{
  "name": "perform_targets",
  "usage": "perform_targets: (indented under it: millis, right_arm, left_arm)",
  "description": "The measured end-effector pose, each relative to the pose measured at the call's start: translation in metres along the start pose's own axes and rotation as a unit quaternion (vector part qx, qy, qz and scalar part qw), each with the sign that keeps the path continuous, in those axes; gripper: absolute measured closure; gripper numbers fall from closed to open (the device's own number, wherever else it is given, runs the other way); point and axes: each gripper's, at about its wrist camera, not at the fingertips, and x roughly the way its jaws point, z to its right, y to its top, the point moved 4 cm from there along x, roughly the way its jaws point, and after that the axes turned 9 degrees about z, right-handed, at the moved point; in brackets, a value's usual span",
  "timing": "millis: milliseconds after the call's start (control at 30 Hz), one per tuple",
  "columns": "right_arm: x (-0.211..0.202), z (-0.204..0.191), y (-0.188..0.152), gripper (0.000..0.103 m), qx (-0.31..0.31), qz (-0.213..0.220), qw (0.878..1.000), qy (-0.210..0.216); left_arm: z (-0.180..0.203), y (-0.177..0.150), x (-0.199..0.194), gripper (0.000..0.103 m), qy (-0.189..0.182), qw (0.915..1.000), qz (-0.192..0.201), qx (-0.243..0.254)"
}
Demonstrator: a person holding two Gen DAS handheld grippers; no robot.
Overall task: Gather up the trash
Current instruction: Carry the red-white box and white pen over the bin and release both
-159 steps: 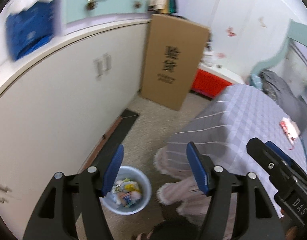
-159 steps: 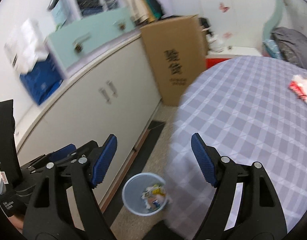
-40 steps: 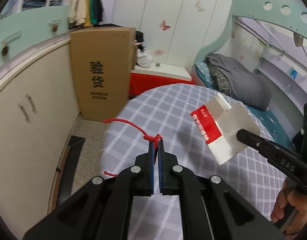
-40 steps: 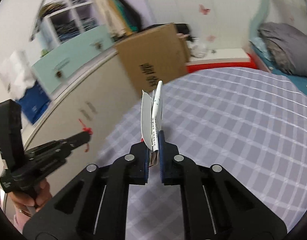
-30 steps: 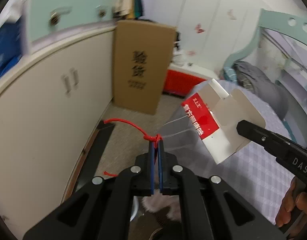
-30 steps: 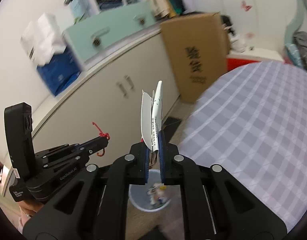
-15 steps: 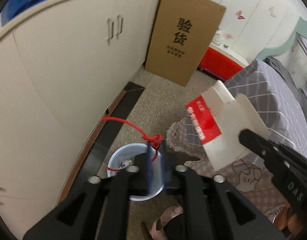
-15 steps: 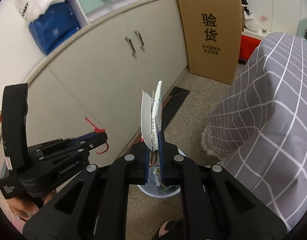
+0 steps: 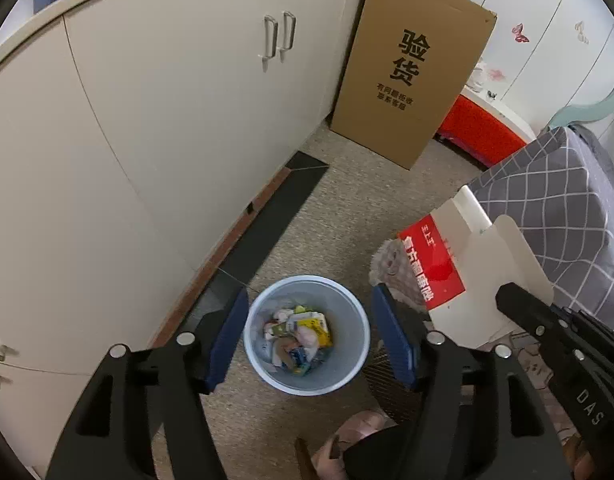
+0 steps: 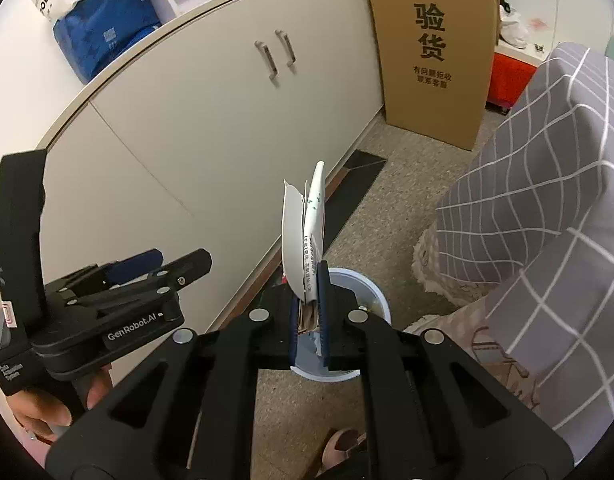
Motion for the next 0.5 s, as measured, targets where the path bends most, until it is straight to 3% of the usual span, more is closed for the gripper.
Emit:
perform_targets:
  millis: [300, 400, 500]
  right_arm:
    - [0.006, -0.014, 0.002, 0.094, -0.018, 0.001, 1.0, 0.013]
    - [0.02, -0.013, 0.001, 0.089, -0.014, 0.004, 1.0, 0.018]
    - [0.023, -0.01, -0.002, 0.033, -0.017, 0.017, 1.0, 0.0]
  left_arm:
    - [-0.012, 0.001, -0.011, 0.033, 0.036, 0.9992, 0.014, 0.002]
    - [-0.016, 0.004, -0.015, 0.03, 0.056, 0.9981, 0.025, 0.001]
    - [-0.02, 0.005, -0.017, 0.03, 0.089, 0.9956, 0.031, 0.002]
